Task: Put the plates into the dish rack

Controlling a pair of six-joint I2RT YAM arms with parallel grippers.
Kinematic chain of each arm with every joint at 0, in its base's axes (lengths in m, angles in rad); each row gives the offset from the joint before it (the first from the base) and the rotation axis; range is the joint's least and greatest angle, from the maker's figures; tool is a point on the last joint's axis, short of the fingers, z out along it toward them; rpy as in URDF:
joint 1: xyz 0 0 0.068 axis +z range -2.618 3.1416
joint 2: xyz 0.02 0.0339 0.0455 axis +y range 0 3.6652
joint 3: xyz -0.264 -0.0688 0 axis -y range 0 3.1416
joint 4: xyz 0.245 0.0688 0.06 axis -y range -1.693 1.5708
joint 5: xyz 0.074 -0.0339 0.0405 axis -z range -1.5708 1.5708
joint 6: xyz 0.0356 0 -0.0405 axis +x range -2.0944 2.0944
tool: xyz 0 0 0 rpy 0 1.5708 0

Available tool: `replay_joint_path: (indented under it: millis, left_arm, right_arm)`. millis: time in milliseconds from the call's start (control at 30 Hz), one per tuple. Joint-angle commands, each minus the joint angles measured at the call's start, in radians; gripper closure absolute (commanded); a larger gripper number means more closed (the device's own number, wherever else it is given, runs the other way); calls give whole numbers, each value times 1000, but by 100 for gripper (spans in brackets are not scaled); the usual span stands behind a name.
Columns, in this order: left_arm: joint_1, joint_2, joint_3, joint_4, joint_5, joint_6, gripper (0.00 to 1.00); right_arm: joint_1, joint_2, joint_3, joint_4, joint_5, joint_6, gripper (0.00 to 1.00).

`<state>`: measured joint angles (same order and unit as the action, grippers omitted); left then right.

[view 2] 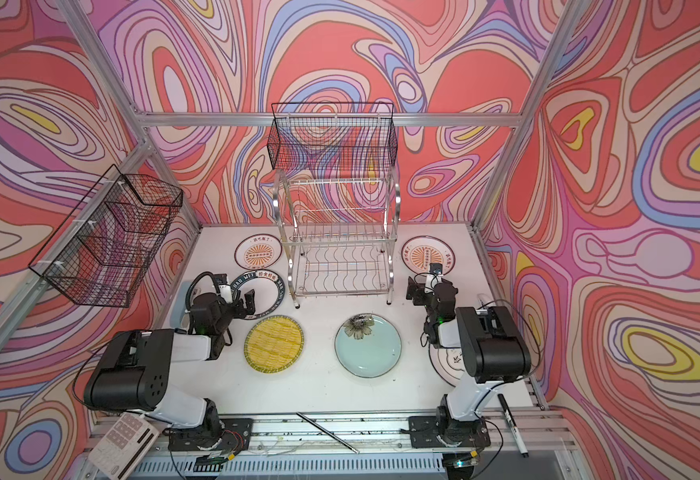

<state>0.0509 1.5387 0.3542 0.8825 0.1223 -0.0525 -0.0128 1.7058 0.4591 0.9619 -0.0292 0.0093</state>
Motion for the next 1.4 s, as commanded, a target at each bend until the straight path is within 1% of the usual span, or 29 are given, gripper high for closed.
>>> replay_joint_path:
  millis: [0, 1067, 1167, 1233, 1300, 1367]
  left_arm:
    - [-7, 0, 20, 6, -9, 19, 0]
    - [-8, 2, 22, 0, -13, 19, 0]
    - [-11, -1, 24, -2, -23, 20, 0]
    - [-12, -19, 45, -53, -43, 14, 0]
    - [-14, -54, 80, -145, -62, 8, 0]
    - [-15, -95, 124, -273, -81, -3, 0]
  right_arm:
    - [-3, 13, 15, -17, 32, 12, 2]
    - [-3, 14, 16, -17, 30, 12, 2]
    - [-3, 9, 11, -9, 46, 13, 2]
    - [-3, -15, 3, -11, 77, 24, 2]
    - [-3, -65, -11, -26, 99, 33, 2]
    - [-3, -131, -40, -31, 125, 40, 2]
